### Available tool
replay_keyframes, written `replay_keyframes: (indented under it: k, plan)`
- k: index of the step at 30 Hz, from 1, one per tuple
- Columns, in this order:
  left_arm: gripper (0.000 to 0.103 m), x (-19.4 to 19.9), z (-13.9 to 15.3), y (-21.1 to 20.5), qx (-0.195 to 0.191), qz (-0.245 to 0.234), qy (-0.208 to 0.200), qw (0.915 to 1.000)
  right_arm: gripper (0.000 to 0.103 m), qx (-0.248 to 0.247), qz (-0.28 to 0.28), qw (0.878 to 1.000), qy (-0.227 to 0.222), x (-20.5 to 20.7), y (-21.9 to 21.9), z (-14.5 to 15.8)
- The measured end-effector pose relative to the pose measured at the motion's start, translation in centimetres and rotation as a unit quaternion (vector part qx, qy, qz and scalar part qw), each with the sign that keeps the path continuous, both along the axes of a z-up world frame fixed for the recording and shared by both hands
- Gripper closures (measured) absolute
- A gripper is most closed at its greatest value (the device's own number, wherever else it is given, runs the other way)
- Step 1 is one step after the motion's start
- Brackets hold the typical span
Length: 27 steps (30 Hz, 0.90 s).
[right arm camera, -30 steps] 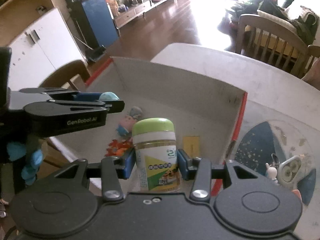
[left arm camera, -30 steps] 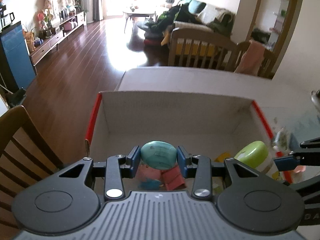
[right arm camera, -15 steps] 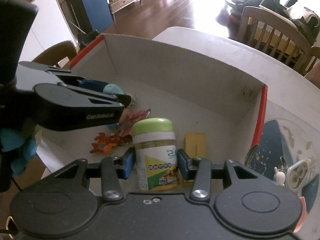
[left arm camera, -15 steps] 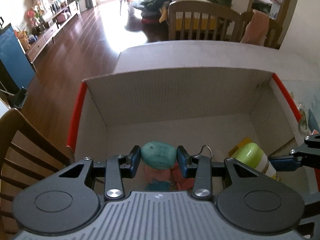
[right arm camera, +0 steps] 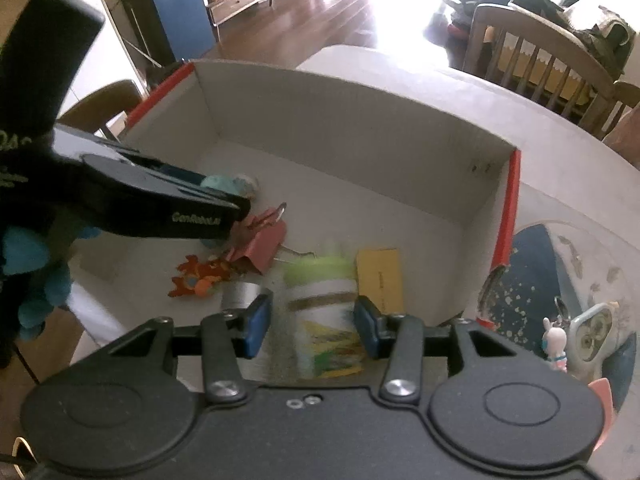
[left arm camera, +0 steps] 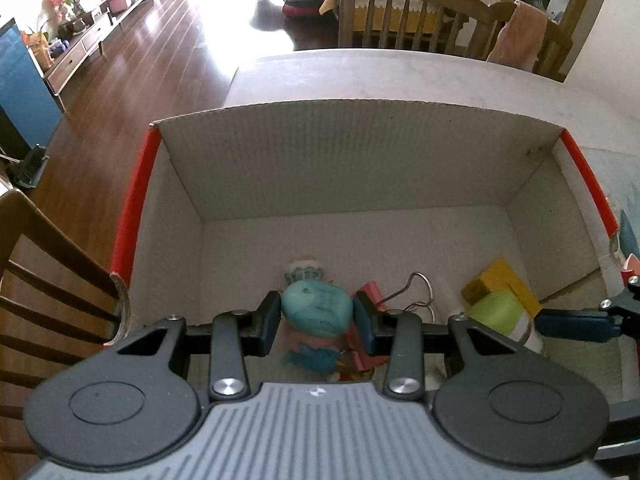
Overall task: Organize rigid objects
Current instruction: 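Open left tool to drop eraser in box while right tool lowers and releases jar, then withdraw both tools from the box back over the pile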
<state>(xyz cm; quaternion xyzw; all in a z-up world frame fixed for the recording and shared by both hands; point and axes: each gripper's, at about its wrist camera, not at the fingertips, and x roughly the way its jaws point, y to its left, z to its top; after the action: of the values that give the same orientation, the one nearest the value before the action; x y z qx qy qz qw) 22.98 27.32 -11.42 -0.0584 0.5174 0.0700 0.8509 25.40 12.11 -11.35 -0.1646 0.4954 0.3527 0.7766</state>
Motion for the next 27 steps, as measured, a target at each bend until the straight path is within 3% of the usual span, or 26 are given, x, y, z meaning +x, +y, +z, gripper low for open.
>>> replay_keyframes:
  k: [3,5,25,27]
  plan:
    - [0.053,-0.3,0.6,-0.1,-0.004,0.008,-0.011,0.9999,0.049,0.014,-0.006,1.000,-0.002,-0.3,-0.5,0.8]
    - [0.036,-0.7,1.3,-0.3,-0.001,0.008,-0.024,0.9997,0.049,0.022,-0.009,1.000,-0.002,-0.4,-0.9,1.2]
    - [0.035,-6.5,8.3,-3.6,0.017,-0.007,-0.109,0.9939,0.038,0.121,-0.005,0.992,-0.018,-3.9,-6.2,7.4]
    - [0.035,-7.0,9.1,-4.1,0.018,-0.013,-0.118,0.9928,0.034,0.133,-0.005,0.991,-0.024,-4.3,-6.9,8.1]
